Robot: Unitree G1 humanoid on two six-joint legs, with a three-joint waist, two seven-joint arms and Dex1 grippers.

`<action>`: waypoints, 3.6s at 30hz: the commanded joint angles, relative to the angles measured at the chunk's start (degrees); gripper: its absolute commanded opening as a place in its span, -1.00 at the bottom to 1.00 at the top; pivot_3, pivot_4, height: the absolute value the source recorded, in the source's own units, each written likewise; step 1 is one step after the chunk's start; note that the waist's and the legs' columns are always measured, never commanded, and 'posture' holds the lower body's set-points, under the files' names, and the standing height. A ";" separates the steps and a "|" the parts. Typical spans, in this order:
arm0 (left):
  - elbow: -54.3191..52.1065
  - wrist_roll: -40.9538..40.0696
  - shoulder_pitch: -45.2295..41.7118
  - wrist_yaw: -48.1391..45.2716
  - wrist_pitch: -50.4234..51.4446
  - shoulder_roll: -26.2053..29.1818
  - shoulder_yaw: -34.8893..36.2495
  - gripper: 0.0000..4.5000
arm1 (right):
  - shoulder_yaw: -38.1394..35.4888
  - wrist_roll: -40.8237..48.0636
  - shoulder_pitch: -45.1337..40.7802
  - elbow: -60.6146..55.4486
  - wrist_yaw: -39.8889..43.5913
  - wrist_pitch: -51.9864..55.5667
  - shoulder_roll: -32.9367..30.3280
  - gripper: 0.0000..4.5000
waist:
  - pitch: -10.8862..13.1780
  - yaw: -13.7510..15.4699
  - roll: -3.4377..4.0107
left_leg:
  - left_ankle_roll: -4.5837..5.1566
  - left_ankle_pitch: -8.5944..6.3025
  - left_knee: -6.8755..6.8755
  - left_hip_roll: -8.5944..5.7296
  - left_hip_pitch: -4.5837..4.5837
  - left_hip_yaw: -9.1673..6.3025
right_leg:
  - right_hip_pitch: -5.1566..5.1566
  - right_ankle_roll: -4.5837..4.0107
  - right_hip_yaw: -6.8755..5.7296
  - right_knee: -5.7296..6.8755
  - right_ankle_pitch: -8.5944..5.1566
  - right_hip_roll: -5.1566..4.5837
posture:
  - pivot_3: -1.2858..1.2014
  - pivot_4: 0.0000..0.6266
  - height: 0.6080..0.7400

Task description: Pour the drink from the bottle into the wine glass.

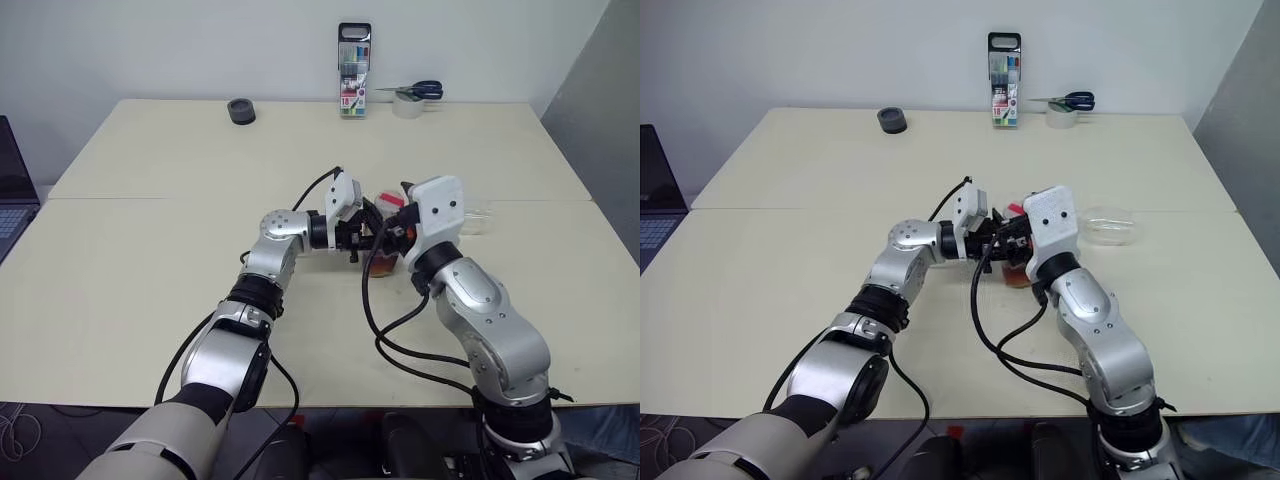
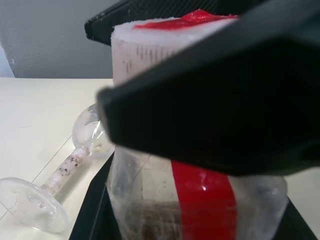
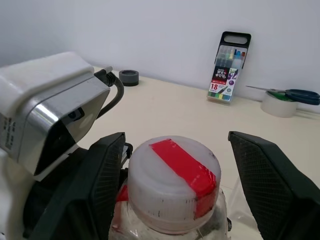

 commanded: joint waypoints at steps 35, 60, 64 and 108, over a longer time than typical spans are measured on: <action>-0.95 0.33 -0.81 3.22 -0.26 0.78 2.47 -0.25 | -13.73 18.66 -2.34 -4.38 24.21 1.74 -21.53 0.92 | 0.00 0.29 0.00 | 0.22 -0.12 0.73 -0.08 -0.39 -0.20 | -0.03 0.00 -0.11 0.31 0.00 -0.04 | 0.03 -0.52 1.00; 0.92 2.59 -1.17 3.15 -4.34 0.02 1.74 -0.25 | -0.43 -2.76 -2.14 4.11 -2.02 -5.22 4.10 0.92 | -0.01 -0.21 0.02 | 0.04 -0.01 0.71 -0.05 -0.36 -0.16 | -0.11 0.00 -0.05 0.39 0.00 0.04 | 0.03 -0.52 1.00; 1.17 2.70 -1.17 3.15 -4.59 0.13 1.73 -0.25 | -0.33 -3.42 -1.98 4.33 -2.09 -6.18 5.00 0.55 | -0.01 -0.22 0.02 | 0.04 -0.01 0.71 -0.04 -0.36 -0.16 | -0.11 0.00 -0.05 0.39 0.00 0.05 | 0.03 -0.52 1.00; 5.54 1.44 -5.21 -6.57 -6.73 3.11 2.69 -0.26 | -8.66 16.76 -10.99 11.32 30.62 -6.19 -17.56 0.92 | -0.01 -0.27 0.02 | 0.17 -0.09 0.75 -0.08 -0.40 -0.15 | -0.12 0.00 -0.09 0.39 0.00 -0.01 | 0.03 -0.52 1.00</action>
